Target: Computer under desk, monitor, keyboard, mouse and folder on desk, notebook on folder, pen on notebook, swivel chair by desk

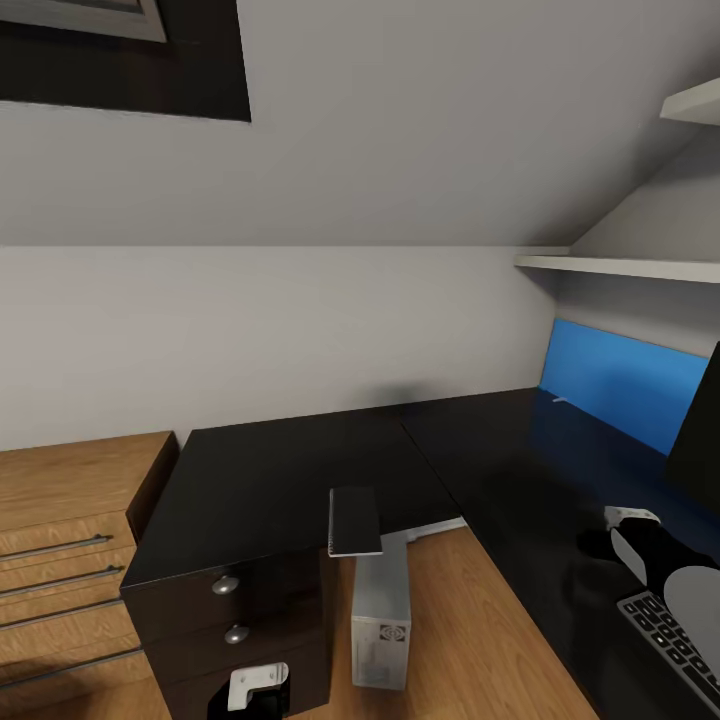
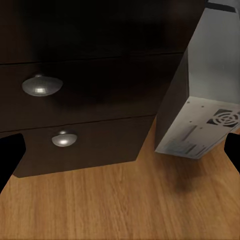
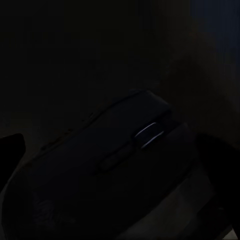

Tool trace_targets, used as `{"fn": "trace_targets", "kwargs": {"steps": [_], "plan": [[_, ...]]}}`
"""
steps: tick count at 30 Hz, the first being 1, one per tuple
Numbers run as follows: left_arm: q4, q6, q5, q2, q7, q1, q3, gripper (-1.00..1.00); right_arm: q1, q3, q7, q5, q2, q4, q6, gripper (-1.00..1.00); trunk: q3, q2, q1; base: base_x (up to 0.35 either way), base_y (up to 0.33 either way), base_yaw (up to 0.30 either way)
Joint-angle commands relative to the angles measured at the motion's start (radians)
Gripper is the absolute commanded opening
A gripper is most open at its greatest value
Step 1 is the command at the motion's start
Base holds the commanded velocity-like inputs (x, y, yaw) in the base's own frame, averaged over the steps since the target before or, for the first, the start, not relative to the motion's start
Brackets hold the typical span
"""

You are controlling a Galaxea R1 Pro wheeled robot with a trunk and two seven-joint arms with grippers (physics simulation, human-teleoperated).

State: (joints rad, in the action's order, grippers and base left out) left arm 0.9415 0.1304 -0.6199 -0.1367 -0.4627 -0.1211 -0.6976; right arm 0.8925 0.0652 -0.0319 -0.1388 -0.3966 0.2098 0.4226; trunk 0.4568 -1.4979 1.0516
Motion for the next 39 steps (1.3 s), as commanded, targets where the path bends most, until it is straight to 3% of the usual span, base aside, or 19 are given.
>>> {"fn": "trace_targets", "kwargs": {"steps": [1, 13, 14, 30, 37, 39], "plan": [[0.0, 0.008, -0.011, -0.001, -0.007, -0.002, -0.007, 1.0, 0.0, 0.007, -0.003, -0.01, -0.001, 0.002, 0.005, -1.0, 0.001, -0.001, 0.0, 0.0, 0.0, 0.0], [0.0, 0.008, -0.01, -0.001, -0.007, -0.002, -0.008, 1.0, 0.0, 0.007, -0.005, -0.009, -0.001, 0.002, 0.007, -1.0, 0.001, -0.001, 0.0, 0.0, 0.0, 0.0], [0.0, 0.008, -0.01, -0.001, -0.007, -0.002, -0.008, 1.0, 0.0, 0.008, -0.006, -0.008, -0.001, 0.002, 0.007, 1.0, 0.001, -0.001, 0.0, 0.0, 0.0, 0.0], [0.0, 0.008, -0.011, -0.001, -0.008, -0.002, -0.008, 1.0, 0.0, 0.01, -0.004, -0.008, 0.001, 0.006, 0.004, 1.0, 0.001, -0.001, 0.0, 0.0, 0.0, 0.0], [-0.001, 0.008, -0.011, -0.001, -0.008, -0.002, -0.008, 1.0, -0.002, 0.01, -0.004, -0.015, 0.007, 0.154, 0.032, 1.0, 0.001, -0.001, 0.0, 0.0, 0.0, 0.0], [-0.002, 0.008, -0.011, -0.001, -0.008, -0.002, -0.008, 1.0, -0.005, 0.01, -0.005, -0.016, 0.026, 0.235, 0.078, 1.0, 0.001, -0.001, 0.0, 0.0, 0.0, 0.0]]}}
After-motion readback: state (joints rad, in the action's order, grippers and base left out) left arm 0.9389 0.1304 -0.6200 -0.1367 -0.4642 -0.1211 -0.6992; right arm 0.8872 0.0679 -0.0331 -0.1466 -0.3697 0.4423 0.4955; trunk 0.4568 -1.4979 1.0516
